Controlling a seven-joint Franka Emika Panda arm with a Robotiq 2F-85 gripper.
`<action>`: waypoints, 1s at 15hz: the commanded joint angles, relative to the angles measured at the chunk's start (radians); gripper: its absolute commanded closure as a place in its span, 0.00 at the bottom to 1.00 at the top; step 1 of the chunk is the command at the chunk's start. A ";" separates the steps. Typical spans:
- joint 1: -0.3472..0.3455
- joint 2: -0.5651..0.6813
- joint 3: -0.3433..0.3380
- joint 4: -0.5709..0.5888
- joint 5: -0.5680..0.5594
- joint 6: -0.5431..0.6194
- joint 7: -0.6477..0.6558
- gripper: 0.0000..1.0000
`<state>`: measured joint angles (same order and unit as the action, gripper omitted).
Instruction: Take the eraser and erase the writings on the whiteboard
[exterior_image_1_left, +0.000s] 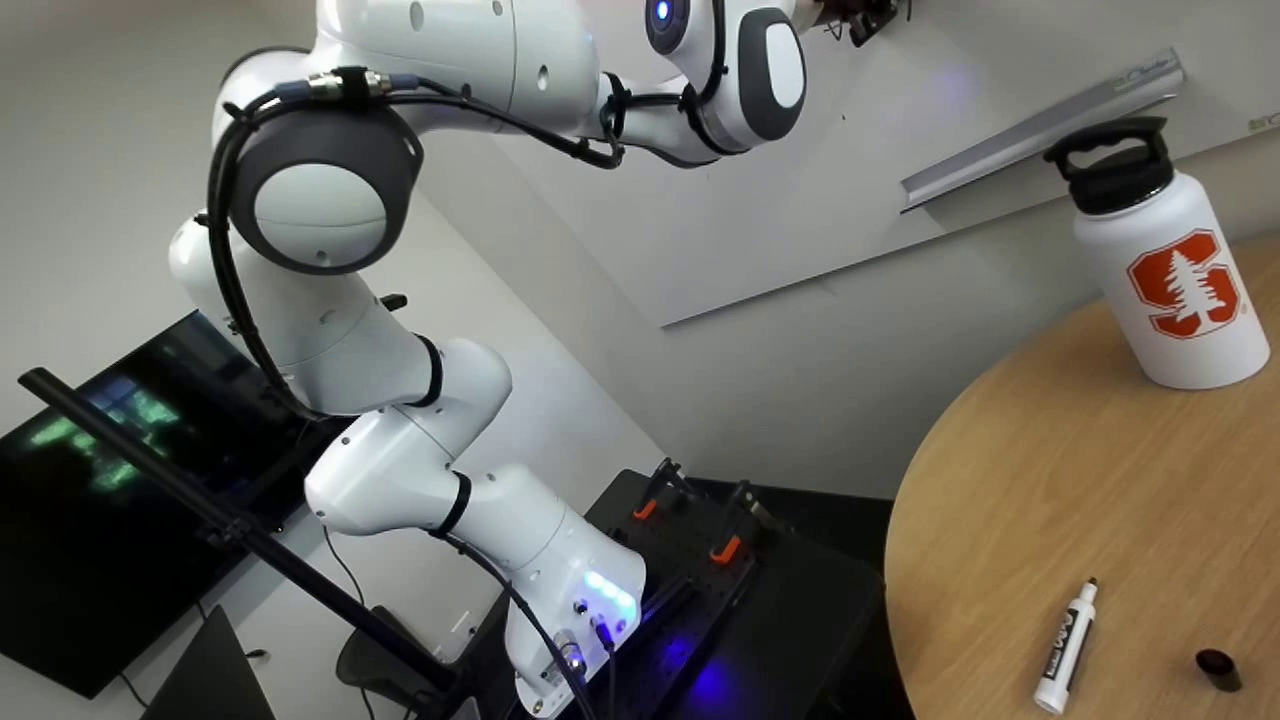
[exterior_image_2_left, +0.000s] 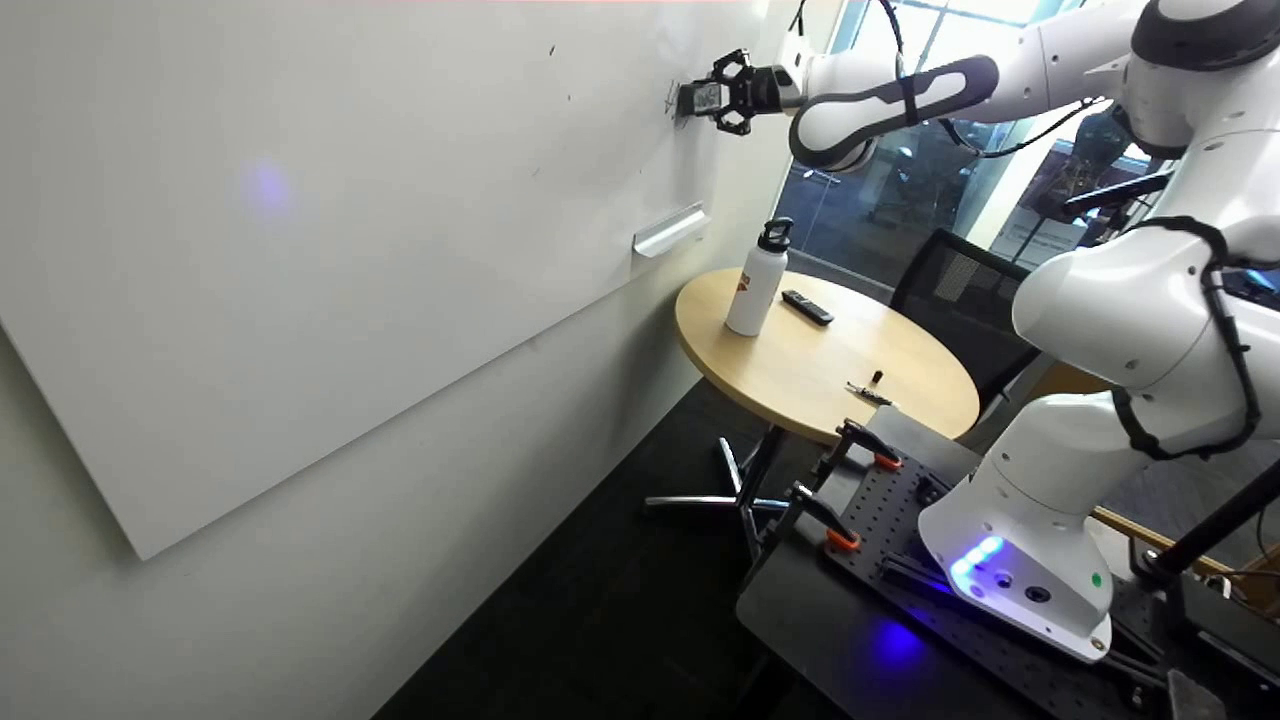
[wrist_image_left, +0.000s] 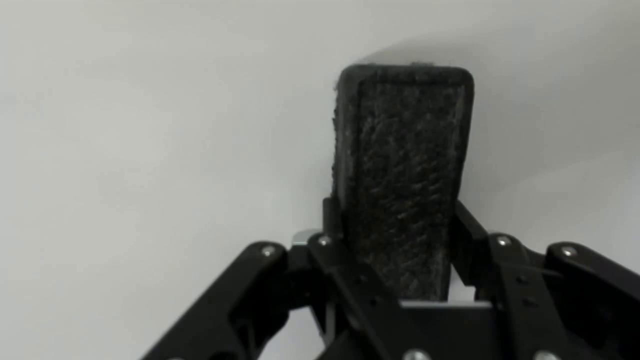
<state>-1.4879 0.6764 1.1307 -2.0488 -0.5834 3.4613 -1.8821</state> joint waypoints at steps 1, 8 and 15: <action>0.046 0.038 0.072 -0.058 -0.053 0.000 -0.020 0.73; 0.141 0.039 0.035 -0.124 -0.282 0.001 0.076 0.73; 0.053 0.042 0.121 -0.090 -0.259 0.001 -0.059 0.73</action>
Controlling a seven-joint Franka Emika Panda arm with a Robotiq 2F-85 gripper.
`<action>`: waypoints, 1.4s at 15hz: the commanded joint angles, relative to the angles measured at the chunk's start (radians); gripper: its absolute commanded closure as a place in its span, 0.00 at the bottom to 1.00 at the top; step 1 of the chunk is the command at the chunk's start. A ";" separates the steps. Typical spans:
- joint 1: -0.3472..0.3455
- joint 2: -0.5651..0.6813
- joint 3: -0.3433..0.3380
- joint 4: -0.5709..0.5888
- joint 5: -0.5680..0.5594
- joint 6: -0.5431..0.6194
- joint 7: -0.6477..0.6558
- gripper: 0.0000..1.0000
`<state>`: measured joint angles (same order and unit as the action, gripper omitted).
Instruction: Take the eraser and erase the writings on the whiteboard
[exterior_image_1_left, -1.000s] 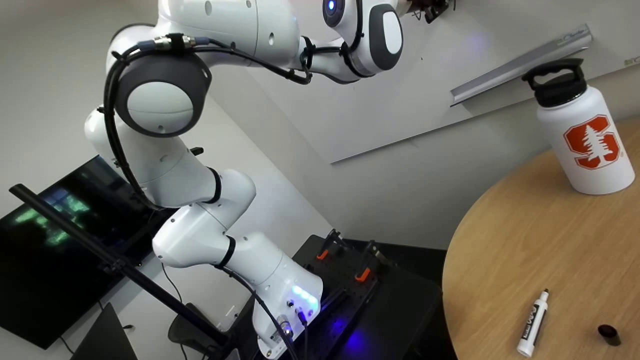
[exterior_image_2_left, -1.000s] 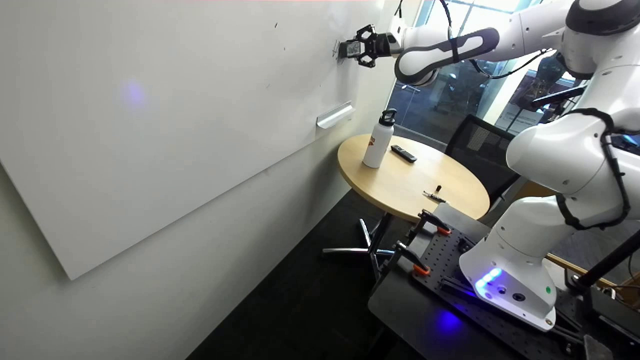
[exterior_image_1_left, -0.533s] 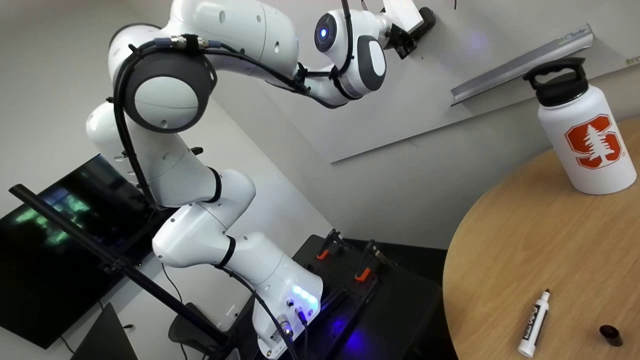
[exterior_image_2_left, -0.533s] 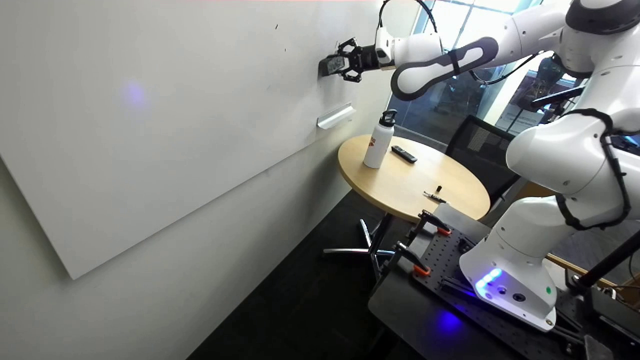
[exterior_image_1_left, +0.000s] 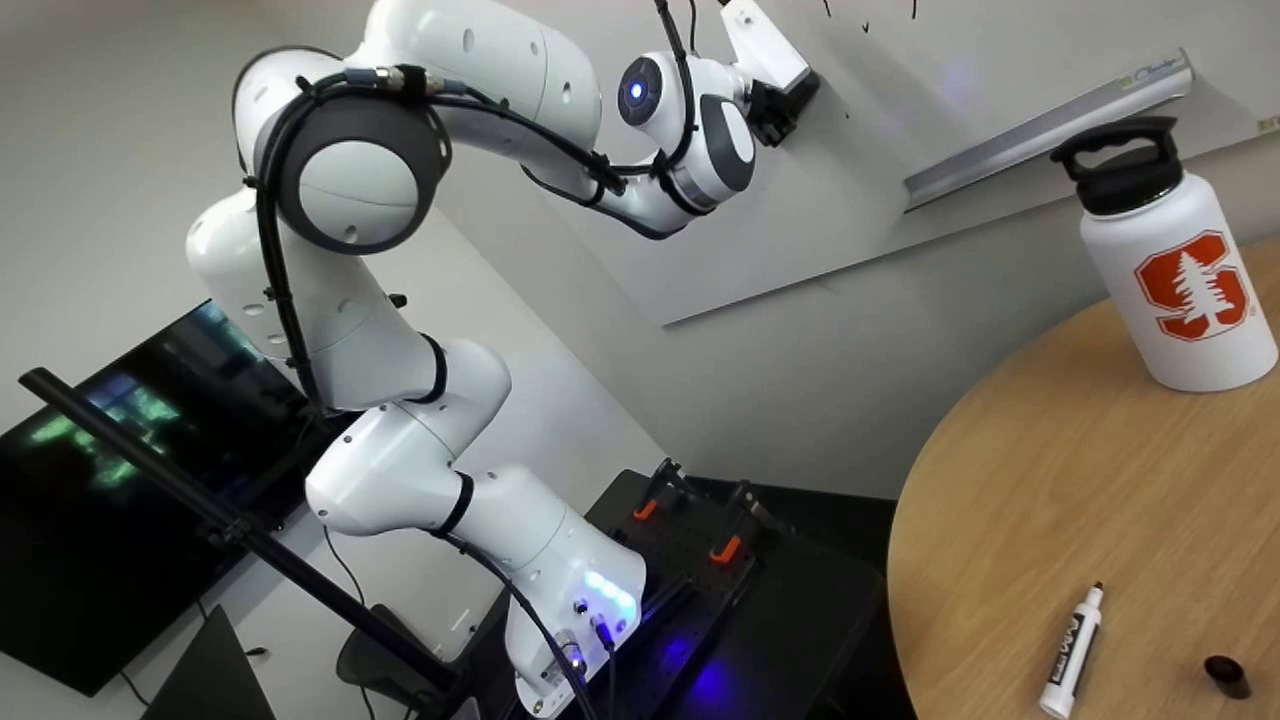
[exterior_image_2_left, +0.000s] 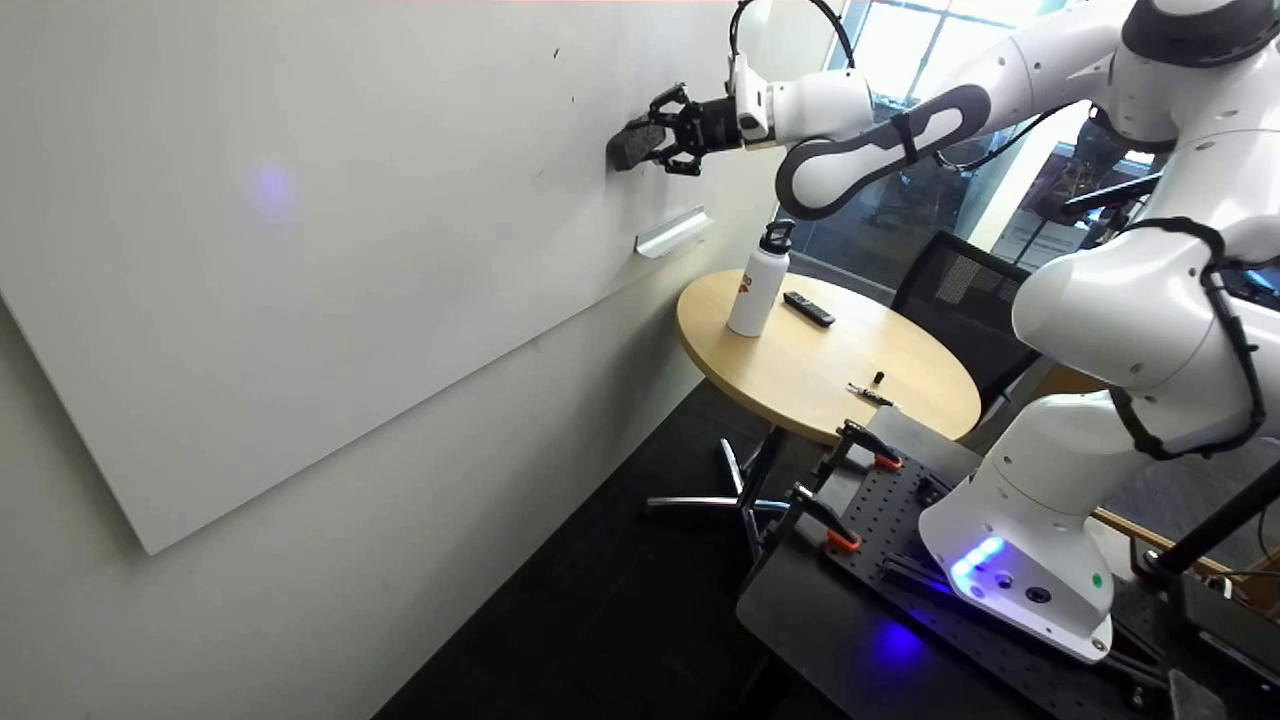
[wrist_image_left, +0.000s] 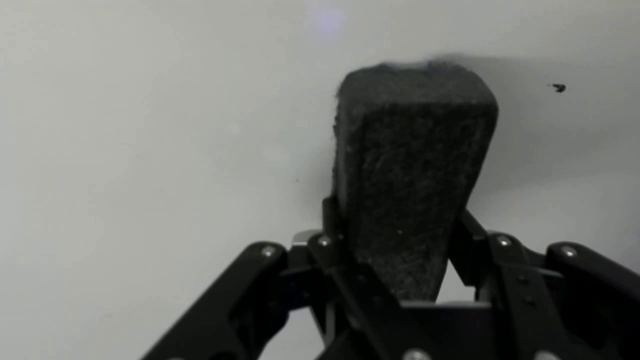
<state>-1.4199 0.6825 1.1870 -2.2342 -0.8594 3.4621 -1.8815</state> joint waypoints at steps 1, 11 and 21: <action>-0.038 0.035 0.086 0.098 0.023 0.000 -0.070 0.73; -0.025 0.032 0.002 0.166 0.111 0.010 -0.145 0.73; 0.106 0.034 -0.227 0.269 0.293 0.007 -0.187 0.73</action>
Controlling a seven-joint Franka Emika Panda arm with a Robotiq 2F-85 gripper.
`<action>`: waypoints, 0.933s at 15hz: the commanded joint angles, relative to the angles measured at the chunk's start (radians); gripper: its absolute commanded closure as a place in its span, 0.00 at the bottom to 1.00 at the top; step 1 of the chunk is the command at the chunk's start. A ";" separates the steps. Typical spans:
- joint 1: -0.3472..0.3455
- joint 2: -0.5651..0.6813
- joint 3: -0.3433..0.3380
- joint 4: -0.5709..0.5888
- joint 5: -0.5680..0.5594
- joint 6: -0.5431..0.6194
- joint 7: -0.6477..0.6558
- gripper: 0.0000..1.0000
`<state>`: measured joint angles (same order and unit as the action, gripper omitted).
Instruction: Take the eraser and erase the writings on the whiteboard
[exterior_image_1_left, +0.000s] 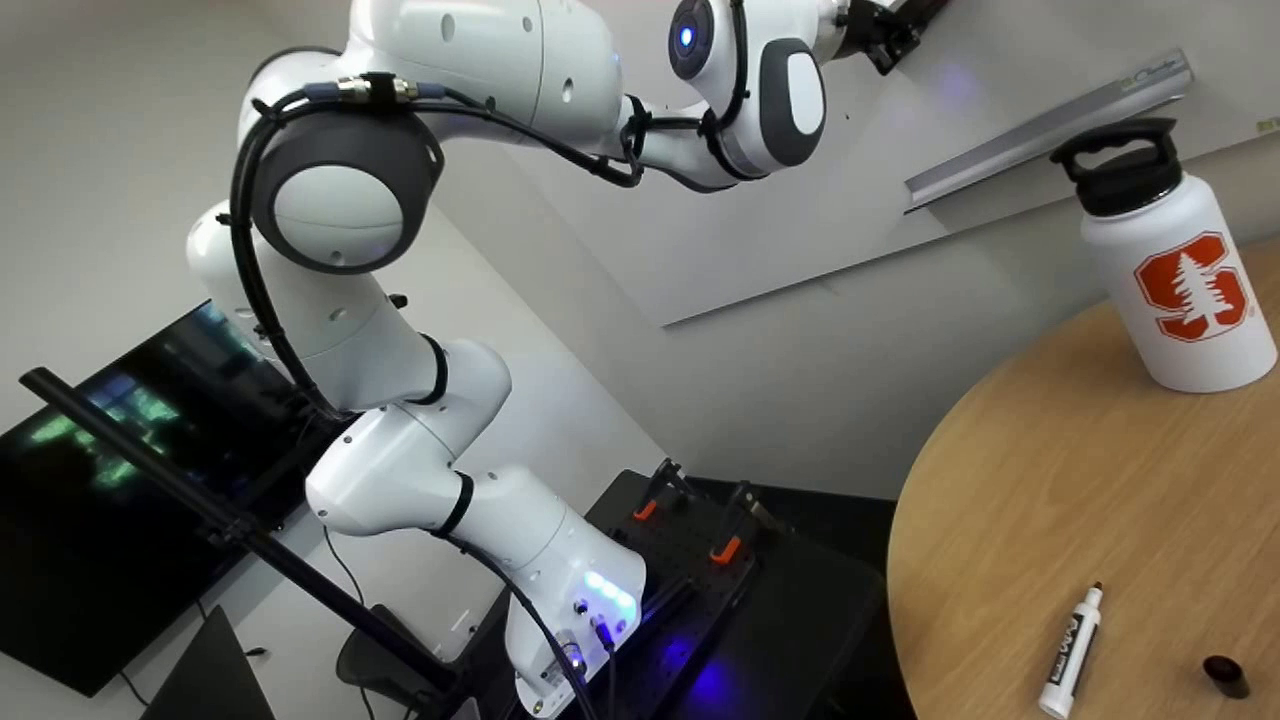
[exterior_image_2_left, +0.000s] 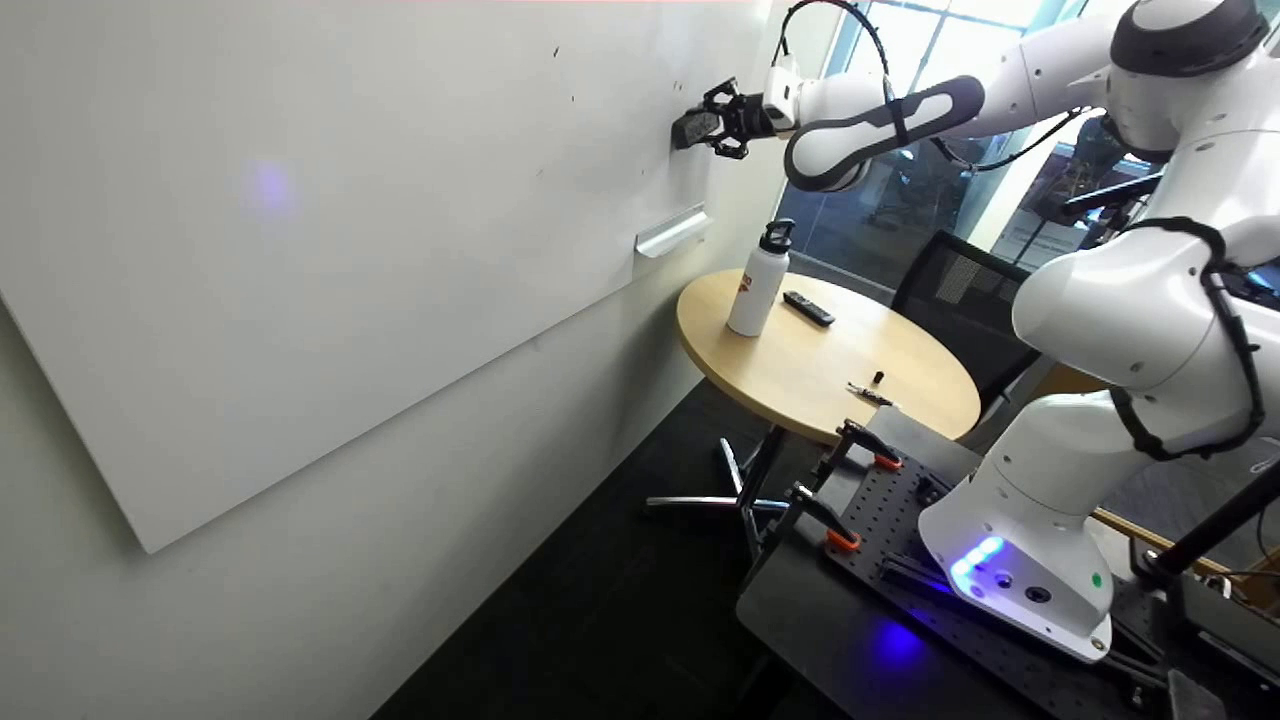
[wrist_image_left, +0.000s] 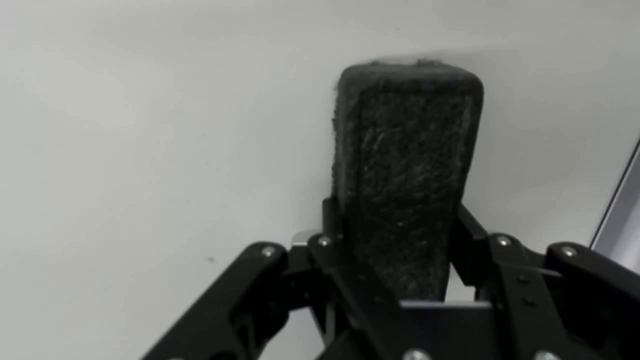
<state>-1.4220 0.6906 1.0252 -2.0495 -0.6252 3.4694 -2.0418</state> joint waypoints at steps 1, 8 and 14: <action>0.124 0.024 -0.078 0.084 0.059 0.000 -0.022 0.73; 0.028 0.044 0.091 0.022 -0.027 -0.004 0.004 0.73; -0.060 0.057 0.280 -0.108 -0.136 -0.004 0.003 0.73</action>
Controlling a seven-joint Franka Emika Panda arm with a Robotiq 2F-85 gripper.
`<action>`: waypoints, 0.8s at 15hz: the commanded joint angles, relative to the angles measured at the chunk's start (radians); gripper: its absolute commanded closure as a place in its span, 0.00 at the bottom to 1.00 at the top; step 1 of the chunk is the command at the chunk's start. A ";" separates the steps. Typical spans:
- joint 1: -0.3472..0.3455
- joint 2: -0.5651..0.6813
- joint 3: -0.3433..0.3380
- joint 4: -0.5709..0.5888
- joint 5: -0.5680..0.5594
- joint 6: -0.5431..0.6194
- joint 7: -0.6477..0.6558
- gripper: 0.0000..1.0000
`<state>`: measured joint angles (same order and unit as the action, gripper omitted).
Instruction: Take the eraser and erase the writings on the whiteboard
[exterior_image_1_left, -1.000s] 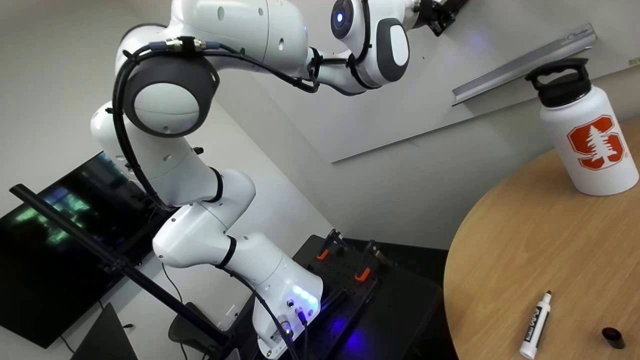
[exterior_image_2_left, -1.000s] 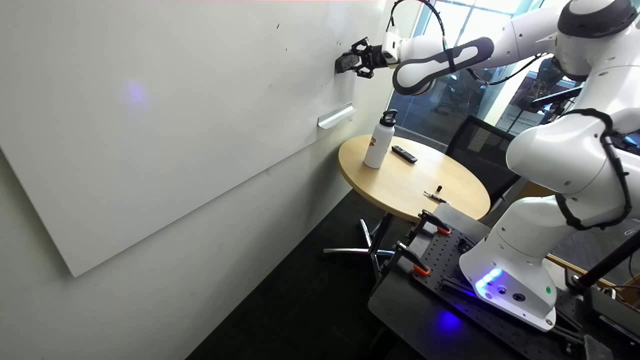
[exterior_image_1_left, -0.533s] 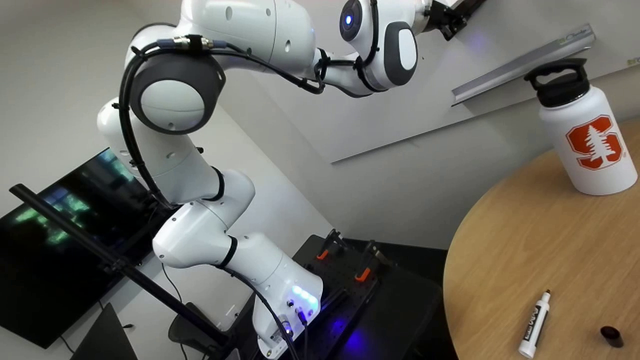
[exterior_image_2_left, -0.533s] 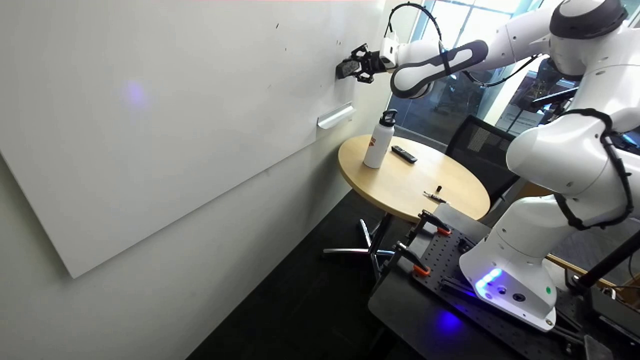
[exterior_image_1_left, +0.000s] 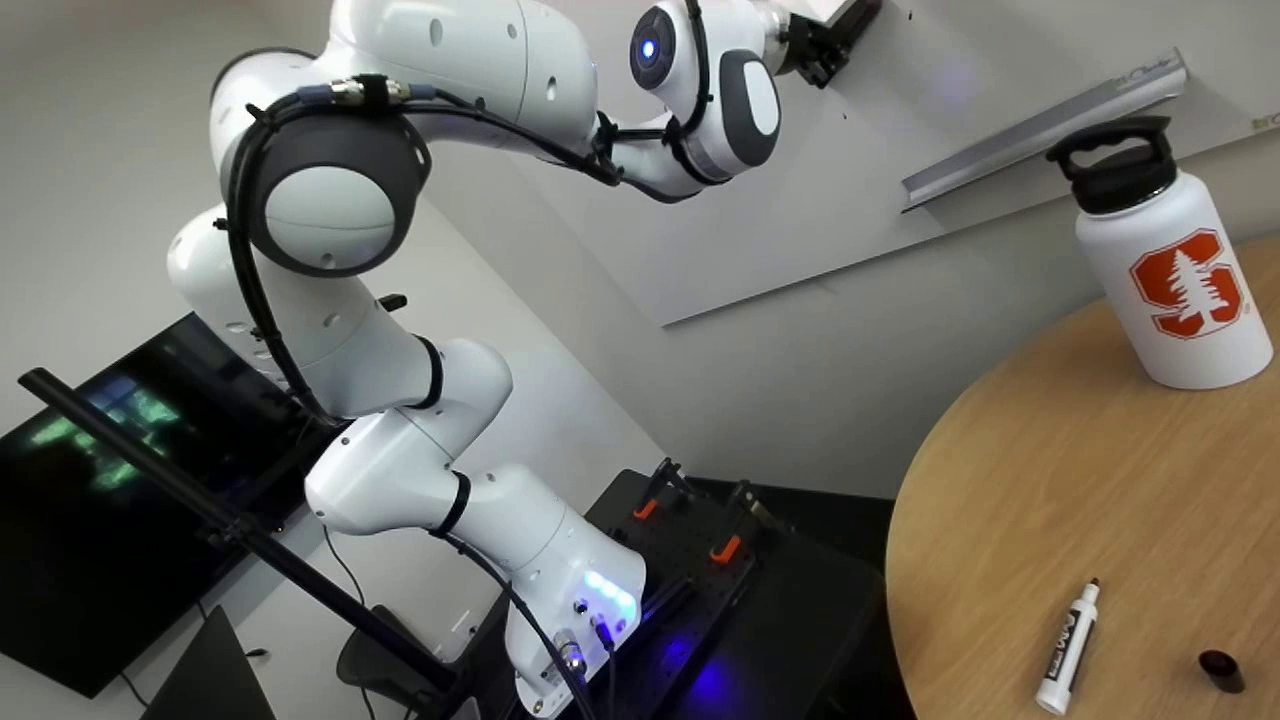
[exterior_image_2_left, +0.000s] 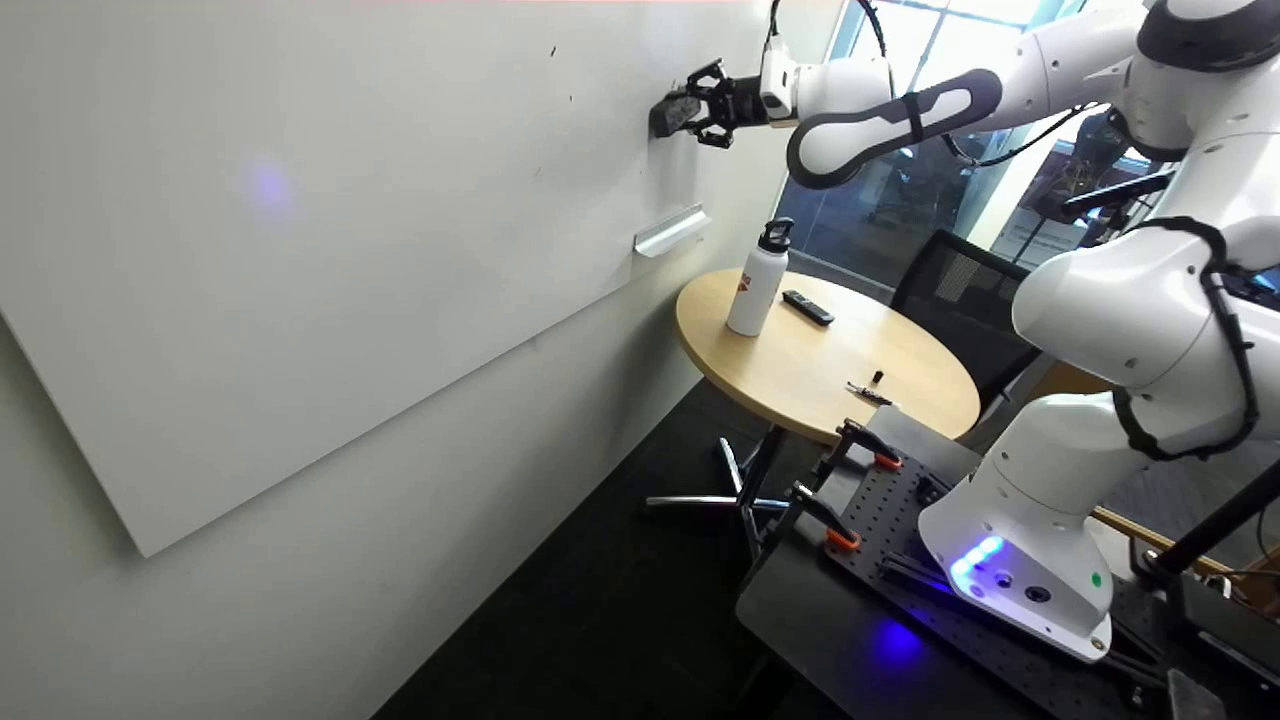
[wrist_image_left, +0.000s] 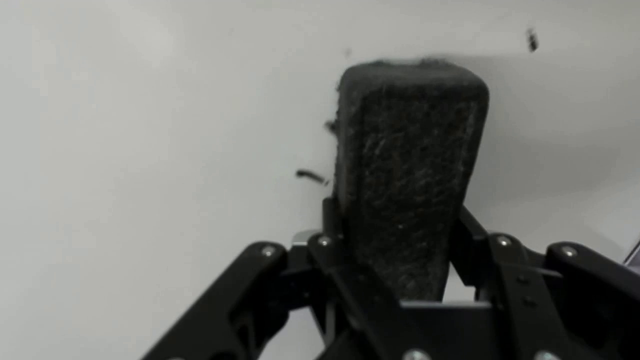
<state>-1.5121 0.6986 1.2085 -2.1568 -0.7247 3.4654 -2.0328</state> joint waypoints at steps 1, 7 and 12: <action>0.021 0.025 0.111 -0.017 -0.027 0.000 0.006 0.73; -0.048 -0.083 0.141 -0.073 0.029 -0.115 0.114 0.73; -0.170 -0.104 0.246 -0.124 0.037 -0.399 0.176 0.73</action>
<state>-1.6023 0.6651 1.3936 -2.2344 -0.7166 3.1899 -1.9024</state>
